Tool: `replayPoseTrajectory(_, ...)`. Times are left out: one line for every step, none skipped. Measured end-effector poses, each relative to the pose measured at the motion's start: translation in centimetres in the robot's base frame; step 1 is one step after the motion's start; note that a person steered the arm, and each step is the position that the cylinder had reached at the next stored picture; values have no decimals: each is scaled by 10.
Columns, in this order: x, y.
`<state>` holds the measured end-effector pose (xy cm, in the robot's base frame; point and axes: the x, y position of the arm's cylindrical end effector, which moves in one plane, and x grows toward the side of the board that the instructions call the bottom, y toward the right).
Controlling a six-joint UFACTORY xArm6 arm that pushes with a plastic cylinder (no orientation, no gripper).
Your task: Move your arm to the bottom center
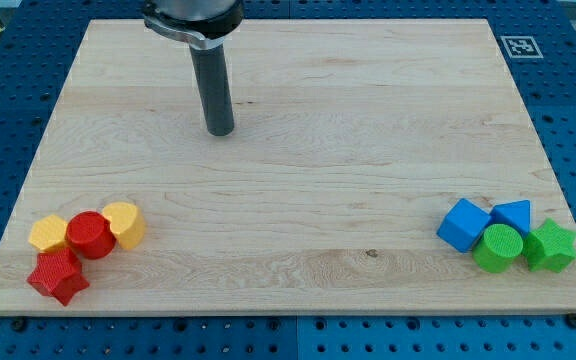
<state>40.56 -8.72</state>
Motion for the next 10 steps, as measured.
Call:
replayPoseTrajectory(0, 0)
replayPoseTrajectory(18, 7)
replayPoseTrajectory(47, 24)
replayPoseTrajectory(69, 40)
replayPoseTrajectory(90, 50)
replayPoseTrajectory(109, 52)
replayPoseTrajectory(111, 52)
replayPoseTrajectory(114, 53)
replayPoseTrajectory(134, 81)
replayPoseTrajectory(170, 130)
